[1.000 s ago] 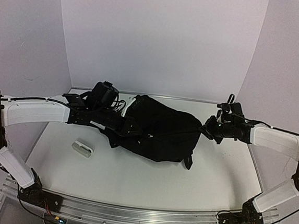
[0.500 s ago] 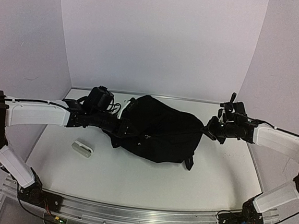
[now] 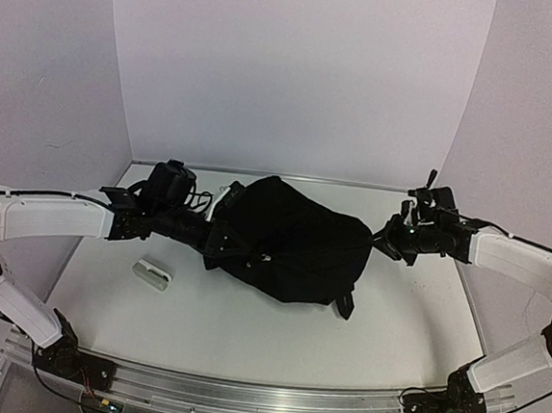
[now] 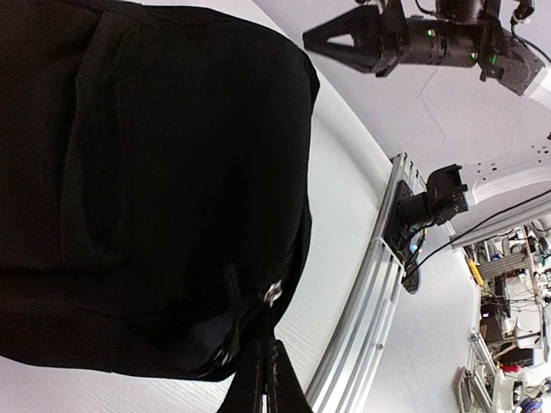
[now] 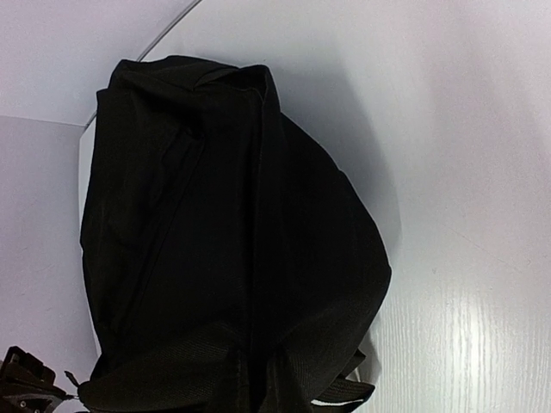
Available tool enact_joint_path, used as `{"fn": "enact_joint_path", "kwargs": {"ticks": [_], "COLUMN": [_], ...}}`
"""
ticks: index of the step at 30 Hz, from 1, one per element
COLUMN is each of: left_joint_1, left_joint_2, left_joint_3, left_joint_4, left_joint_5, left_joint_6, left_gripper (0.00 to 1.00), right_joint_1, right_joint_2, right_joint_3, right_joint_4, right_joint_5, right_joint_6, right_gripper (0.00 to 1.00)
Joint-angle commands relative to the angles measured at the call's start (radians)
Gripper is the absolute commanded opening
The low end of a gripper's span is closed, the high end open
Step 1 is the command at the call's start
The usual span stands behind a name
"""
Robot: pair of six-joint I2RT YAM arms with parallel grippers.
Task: Pack the student bag
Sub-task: Zip the student bag at the center of the board, then adjust the student bag at the center of the board.
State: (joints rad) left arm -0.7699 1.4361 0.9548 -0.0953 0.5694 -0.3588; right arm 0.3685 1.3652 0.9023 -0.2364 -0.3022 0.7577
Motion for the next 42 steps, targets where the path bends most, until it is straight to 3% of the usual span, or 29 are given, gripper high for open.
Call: {"fn": "enact_joint_path", "kwargs": {"ticks": [1,4,5,7,10,13,16,21,26,30,32,35,37,38,40,42], "left_joint_1": [0.007,-0.009,-0.009,-0.007,0.011,0.064,0.153,0.329,0.382,0.392,0.394,0.394,0.394,0.394,0.394,0.393], "left_joint_2": [0.001,0.041,0.046,0.044,0.033,0.062,0.127,0.271,0.399,0.478,0.494,0.518,0.520,0.515,0.496,0.463], "left_joint_3": [0.064,0.116,0.128,0.155,0.204,0.284,0.348,0.401,0.462,0.504,0.502,0.494,0.476,0.462,0.421,0.368], "left_joint_4": [-0.098,-0.105,-0.108,-0.117,-0.168,-0.282,-0.369,-0.382,-0.393,-0.414,-0.383,-0.336,-0.296,-0.281,-0.255,-0.231], "left_joint_5": [0.096,0.156,0.168,0.177,0.132,0.051,-0.049,-0.094,-0.165,-0.214,-0.181,-0.068,-0.023,-0.009,0.014,0.056], "left_joint_6": [-0.005,-0.015,-0.019,-0.024,-0.026,0.000,0.029,0.009,0.033,0.038,0.037,0.022,0.013,0.010,0.006,0.009], "left_gripper": [0.00,0.04,0.12,0.38,0.66,0.83,0.91,0.95,0.97,0.96,0.87,0.59,0.32,0.23,0.08,0.01], "right_joint_1": [-0.099,-0.078,-0.067,-0.028,0.071,0.168,0.239,0.311,0.331,0.335,0.335,0.337,0.335,0.335,0.328,0.302], "right_joint_2": [-0.079,-0.155,-0.179,-0.240,-0.315,-0.347,-0.332,-0.229,-0.156,-0.110,-0.089,-0.050,-0.026,-0.019,-0.001,0.028], "right_joint_3": [0.025,-0.043,-0.063,-0.107,-0.156,-0.191,-0.201,-0.173,-0.175,-0.193,-0.190,-0.173,-0.156,-0.150,-0.132,-0.110], "right_joint_4": [-0.004,-0.005,-0.006,-0.009,-0.009,-0.011,-0.007,0.029,0.063,0.123,0.155,0.178,0.177,0.176,0.175,0.174], "right_joint_5": [0.142,0.076,0.062,0.043,0.059,0.094,0.134,0.179,0.220,0.223,0.230,0.257,0.295,0.308,0.354,0.366], "right_joint_6": [-0.028,0.014,0.036,0.093,0.189,0.276,0.320,0.347,0.374,0.387,0.384,0.369,0.354,0.347,0.323,0.284], "right_gripper": [0.26,0.48,0.52,0.60,0.69,0.75,0.76,0.75,0.70,0.60,0.52,0.32,0.19,0.12,0.02,0.00]}}
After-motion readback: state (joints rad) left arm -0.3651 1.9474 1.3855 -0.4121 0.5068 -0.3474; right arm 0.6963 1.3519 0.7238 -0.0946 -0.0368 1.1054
